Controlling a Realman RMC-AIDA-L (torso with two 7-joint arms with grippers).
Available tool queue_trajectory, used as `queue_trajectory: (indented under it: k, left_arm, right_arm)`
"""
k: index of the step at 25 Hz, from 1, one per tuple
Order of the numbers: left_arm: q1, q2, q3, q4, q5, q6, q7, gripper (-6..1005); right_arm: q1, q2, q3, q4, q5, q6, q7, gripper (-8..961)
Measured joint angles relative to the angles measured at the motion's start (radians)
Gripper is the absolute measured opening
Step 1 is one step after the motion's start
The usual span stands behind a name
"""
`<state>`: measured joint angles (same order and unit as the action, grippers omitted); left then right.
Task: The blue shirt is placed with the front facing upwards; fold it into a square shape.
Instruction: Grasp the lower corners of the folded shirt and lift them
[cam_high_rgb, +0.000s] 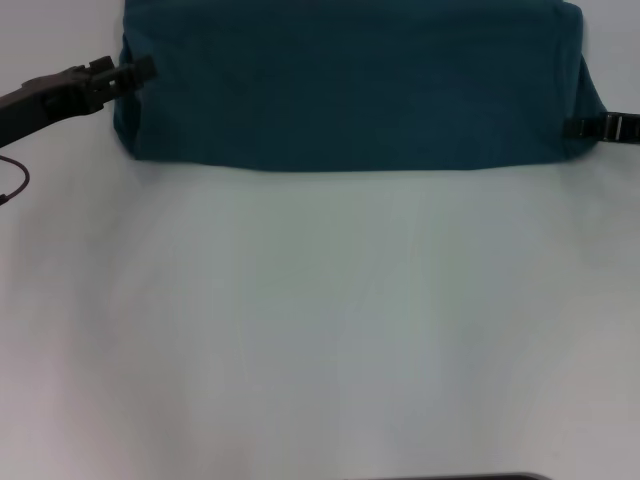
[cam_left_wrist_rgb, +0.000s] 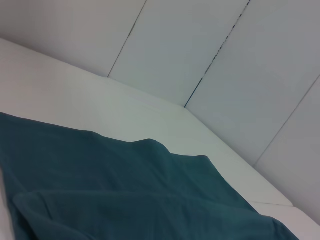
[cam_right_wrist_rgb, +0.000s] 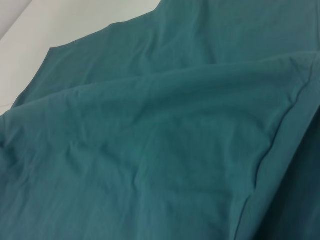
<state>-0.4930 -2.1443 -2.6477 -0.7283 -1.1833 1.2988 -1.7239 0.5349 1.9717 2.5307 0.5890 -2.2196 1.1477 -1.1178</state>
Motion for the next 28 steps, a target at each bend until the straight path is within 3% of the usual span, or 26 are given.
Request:
queue_trajectory:
  k: [2, 7, 28]
  left_arm:
    - [0.002, 0.0, 0.0, 0.0, 0.002, -0.001, 0.0, 767]
    - [0.004, -0.001, 0.0, 0.003, 0.005, -0.007, 0.0, 766]
    - [0.007, -0.008, 0.055, 0.118, 0.024, -0.214, 0.172, 766]
  right_arm:
    - [-0.001, 0.0, 0.0, 0.0, 0.0, 0.0, 0.001, 257]
    - [-0.007, -0.001, 0.003, 0.0, 0.0, -0.006, -0.001, 39]
    - [-0.008, -0.002, 0.005, 0.002, 0.0, -0.001, 0.001, 19]
